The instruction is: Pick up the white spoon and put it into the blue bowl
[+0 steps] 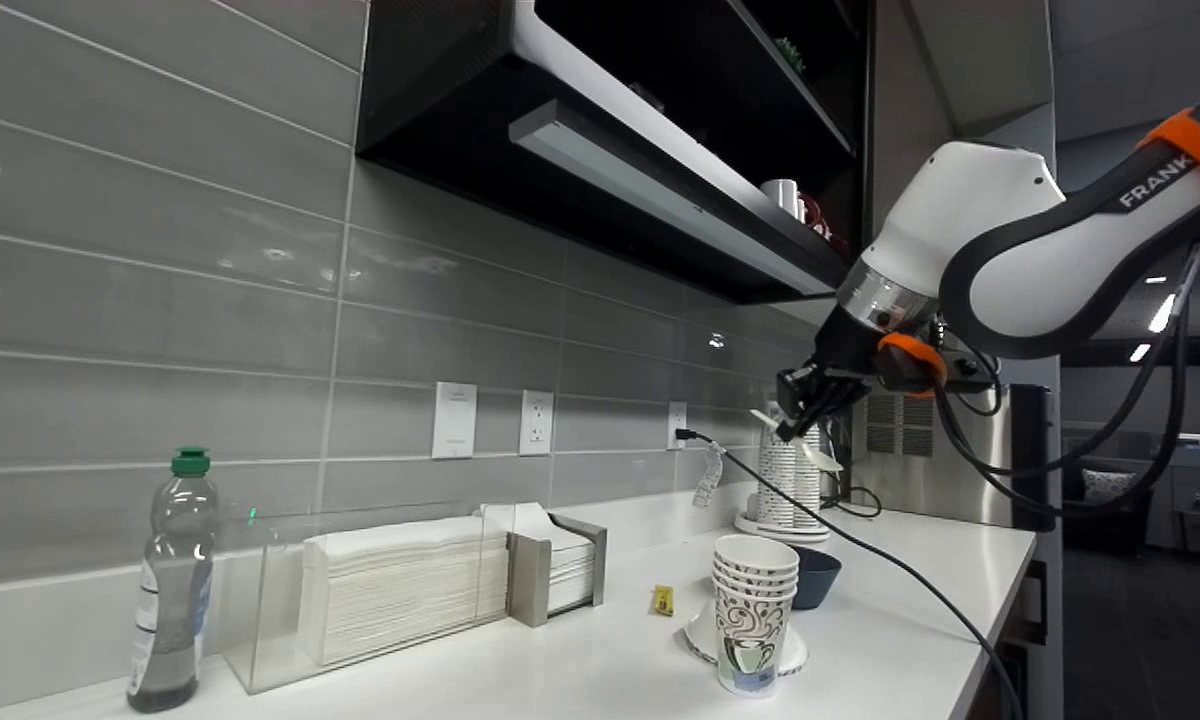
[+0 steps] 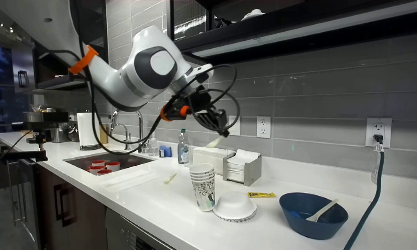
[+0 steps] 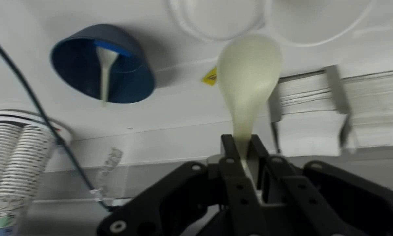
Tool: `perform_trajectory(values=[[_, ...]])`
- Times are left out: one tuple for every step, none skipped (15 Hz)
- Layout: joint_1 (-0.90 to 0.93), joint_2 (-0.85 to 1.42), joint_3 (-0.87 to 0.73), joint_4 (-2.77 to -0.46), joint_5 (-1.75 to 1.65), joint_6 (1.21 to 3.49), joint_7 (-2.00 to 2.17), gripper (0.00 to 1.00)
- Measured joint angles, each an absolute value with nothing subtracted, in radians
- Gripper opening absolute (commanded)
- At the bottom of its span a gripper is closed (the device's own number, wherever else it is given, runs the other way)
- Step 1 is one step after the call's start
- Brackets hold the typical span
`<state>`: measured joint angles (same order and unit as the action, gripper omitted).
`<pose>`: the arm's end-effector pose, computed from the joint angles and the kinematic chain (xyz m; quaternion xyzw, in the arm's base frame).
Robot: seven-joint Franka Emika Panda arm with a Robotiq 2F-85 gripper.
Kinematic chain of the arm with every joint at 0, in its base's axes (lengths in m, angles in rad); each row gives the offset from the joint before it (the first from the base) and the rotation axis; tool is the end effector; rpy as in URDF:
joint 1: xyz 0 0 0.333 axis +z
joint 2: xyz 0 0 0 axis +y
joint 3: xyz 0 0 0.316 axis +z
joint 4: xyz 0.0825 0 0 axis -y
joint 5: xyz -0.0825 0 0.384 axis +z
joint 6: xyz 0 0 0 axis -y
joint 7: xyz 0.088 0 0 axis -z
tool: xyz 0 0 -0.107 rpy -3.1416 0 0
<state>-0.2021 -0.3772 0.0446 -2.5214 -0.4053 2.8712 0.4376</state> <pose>0.4601 -0.0494 0.4923 0.9226 -0.1118 0.3609 0.0776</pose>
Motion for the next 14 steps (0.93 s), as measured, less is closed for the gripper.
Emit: perform_trajectory(values=[[-0.265, -0.36, 0.035, -2.502, -0.427, 2.879, 0.446, 0.03], [-0.32, -0.334, 0.024, -2.482, -0.437, 2.892, 0.448, 0.03], [-0.358, -0.302, 0.007, -2.464, -0.437, 2.906, 0.446, 0.03], [-0.384, -0.261, -0.013, -2.445, -0.435, 2.916, 0.446, 0.13], [-0.404, -0.219, -0.028, -2.423, -0.434, 2.917, 0.45, 0.13], [-0.418, -0.18, -0.036, -2.402, -0.434, 2.917, 0.453, 0.13], [-0.423, -0.149, -0.04, -2.384, -0.434, 2.918, 0.458, 0.13], [-0.423, -0.131, -0.039, -2.371, -0.434, 2.918, 0.464, 0.03], [-0.422, -0.123, -0.036, -2.364, -0.434, 2.918, 0.47, 0.03], [-0.414, -0.122, -0.035, -2.364, -0.428, 2.918, 0.453, 0.03], [-0.403, -0.121, -0.035, -2.369, -0.425, 2.931, 0.421, 0.03], [-0.375, -0.112, -0.046, -2.373, -0.382, 2.964, 0.362, 0.03], [-0.335, -0.091, -0.063, -2.371, -0.315, 2.999, 0.287, 0.03], [-0.295, -0.059, -0.078, -2.364, -0.239, 3.024, 0.214, 0.03]])
